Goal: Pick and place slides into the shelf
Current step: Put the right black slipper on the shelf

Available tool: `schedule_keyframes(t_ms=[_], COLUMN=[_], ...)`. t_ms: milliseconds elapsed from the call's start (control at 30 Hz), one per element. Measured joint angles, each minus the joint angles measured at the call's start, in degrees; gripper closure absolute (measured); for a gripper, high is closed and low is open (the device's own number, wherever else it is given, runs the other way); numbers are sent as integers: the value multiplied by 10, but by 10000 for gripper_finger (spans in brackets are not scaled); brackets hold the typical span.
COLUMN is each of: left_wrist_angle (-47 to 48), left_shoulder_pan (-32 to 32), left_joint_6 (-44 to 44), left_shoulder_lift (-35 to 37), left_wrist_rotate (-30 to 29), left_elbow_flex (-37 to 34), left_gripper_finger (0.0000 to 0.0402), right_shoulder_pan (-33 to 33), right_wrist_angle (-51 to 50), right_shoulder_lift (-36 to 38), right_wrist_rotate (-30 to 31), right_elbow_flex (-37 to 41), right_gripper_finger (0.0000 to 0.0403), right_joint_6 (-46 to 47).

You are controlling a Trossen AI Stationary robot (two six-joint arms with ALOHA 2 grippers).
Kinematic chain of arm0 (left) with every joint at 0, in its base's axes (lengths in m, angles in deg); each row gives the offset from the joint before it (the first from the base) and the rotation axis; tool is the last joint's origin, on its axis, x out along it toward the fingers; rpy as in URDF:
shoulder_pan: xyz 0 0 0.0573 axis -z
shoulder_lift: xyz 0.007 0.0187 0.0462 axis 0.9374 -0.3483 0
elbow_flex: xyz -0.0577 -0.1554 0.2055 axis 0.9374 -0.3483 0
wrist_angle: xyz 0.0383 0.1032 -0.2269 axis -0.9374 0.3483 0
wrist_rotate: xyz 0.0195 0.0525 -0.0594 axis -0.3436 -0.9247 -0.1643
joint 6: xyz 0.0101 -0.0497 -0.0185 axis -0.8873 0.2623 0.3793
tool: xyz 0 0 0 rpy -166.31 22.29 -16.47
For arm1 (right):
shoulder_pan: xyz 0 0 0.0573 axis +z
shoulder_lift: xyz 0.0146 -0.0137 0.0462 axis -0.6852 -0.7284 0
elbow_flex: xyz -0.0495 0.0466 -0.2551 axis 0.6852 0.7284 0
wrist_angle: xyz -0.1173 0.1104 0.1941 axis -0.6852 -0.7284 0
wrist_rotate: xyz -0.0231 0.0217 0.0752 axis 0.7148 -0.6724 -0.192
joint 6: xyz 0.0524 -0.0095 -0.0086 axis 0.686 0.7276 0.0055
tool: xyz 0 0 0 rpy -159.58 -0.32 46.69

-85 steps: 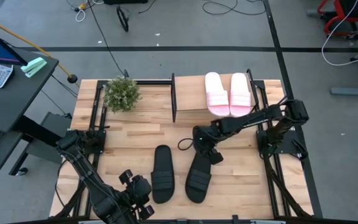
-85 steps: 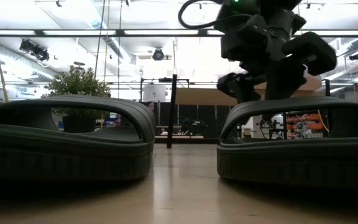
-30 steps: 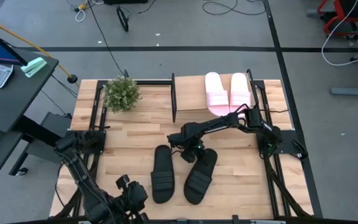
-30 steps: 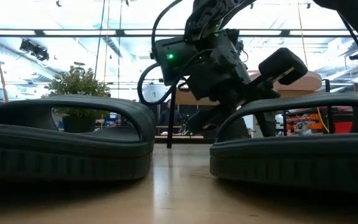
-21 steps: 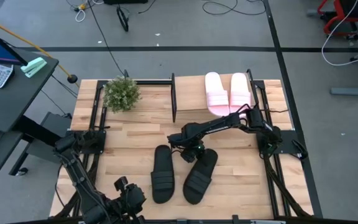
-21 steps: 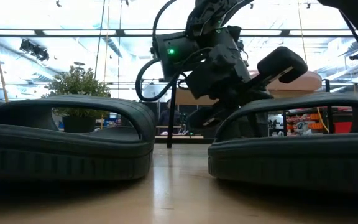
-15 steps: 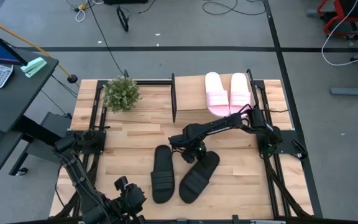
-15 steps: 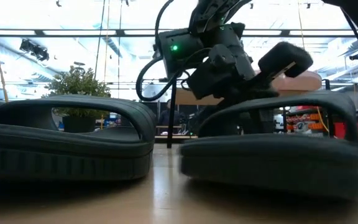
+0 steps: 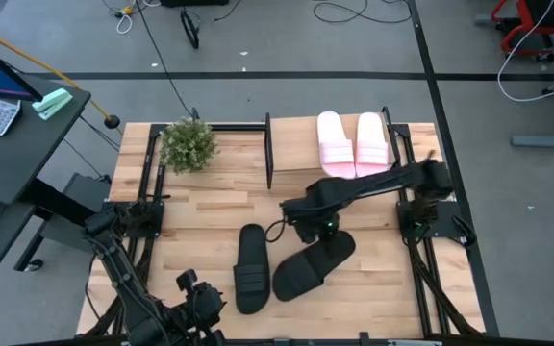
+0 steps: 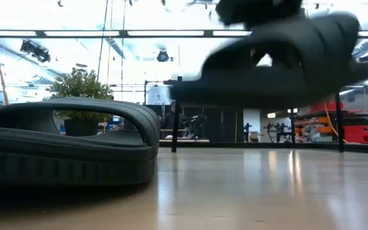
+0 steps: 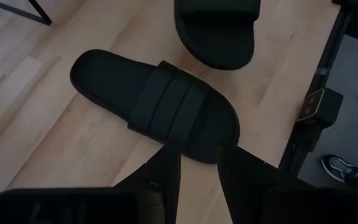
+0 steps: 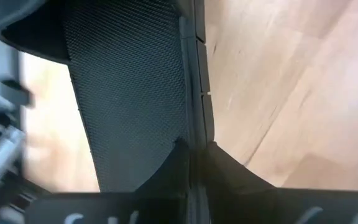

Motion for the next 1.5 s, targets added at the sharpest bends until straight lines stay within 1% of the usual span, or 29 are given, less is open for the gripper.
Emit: schedule_keyframes(t_ms=[200,300,433,533,667,733,800,967,1133,1300,1500], left_wrist_angle=[4,4,4,4,4,4,4,4,3,3,3], left_shoulder_pan=[0,0,0,0,0,0,0,0,0,0,0], left_joint_6=[1,2,2,3,5,6,7,7,7,7,11], left_shoulder_lift=[0,0,0,0,0,0,0,0,0,0,0], left_wrist_rotate=[-6,-6,-6,-6,-6,-6,-6,-6,-6,-6,-6], left_elbow_flex=[0,0,0,0,0,0,0,0,0,0,0], left_gripper_finger=[294,294,294,294,294,294,294,294,294,294,294], right_shoulder_pan=[18,13,-7,-27,-64,-88,-117,-184,-234,-261,-291], right_wrist_angle=[7,40,134,188,222,228,229,229,258,263,259], right_shoulder_lift=[95,135,181,215,250,261,268,269,256,237,203], right_wrist_rotate=[0,29,111,194,308,343,363,363,341,336,310], right_elbow_flex=[-1,-1,-1,-1,-2,-2,-2,-2,-2,-2,-2], right_gripper_finger=[375,375,376,379,379,380,380,380,380,380,380], right_joint_6=[144,234,360,437,522,558,595,660,694,715,720])
